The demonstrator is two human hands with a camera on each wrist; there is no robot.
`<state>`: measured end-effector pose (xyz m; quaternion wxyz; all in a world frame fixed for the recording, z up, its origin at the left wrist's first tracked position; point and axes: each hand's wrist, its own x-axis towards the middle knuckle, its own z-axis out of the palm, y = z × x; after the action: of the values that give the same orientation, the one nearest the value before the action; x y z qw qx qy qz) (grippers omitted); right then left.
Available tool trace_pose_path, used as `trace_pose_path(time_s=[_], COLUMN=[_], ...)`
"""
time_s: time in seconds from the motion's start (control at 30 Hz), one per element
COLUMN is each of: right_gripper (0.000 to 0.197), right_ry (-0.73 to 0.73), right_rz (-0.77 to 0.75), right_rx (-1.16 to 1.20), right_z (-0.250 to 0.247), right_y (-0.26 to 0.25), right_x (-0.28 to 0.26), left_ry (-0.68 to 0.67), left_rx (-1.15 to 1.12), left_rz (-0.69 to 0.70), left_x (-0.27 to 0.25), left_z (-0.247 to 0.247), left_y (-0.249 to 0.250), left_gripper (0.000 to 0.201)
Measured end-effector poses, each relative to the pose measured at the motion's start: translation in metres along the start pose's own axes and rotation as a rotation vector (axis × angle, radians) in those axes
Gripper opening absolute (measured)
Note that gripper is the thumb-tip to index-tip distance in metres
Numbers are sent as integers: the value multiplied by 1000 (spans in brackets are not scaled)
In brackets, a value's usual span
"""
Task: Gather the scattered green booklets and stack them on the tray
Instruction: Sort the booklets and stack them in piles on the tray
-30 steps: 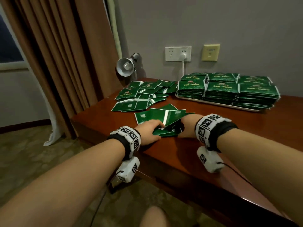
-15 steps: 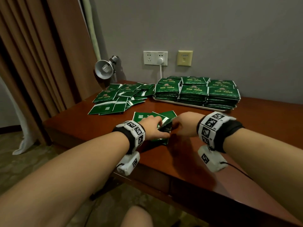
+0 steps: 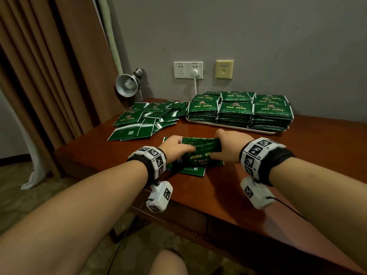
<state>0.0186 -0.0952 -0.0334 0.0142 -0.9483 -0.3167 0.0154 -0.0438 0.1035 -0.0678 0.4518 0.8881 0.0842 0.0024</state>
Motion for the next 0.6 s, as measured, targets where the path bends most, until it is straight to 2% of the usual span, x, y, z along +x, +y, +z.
trace_pose_path(time_s=[0.07,0.17,0.27,0.37,0.5,0.6], right_gripper=[43,29,38,29,27,29], right_ry=[-40,-11,16,2,-42,-128], right_rz=[0,14,71,54,7,113], right_rx=[10,25,174,173,162,278], right_z=[2,7,8,8,14,10], right_y=[-2,-1,4,3,-4,0], right_x=[1,4,7,4,3,3], left_ry=[72,171,233,254,281,338], left_rx=[56,148,150,120,127,132], left_rz=[7,37,22,6,21,-31], left_x=[5,9,13,10,2,0], left_z=[2,2,-3,-8,-18,-30], left_y=[0,1,-4,-7,-9,-13], left_gripper=[47,40,39,35,7,26])
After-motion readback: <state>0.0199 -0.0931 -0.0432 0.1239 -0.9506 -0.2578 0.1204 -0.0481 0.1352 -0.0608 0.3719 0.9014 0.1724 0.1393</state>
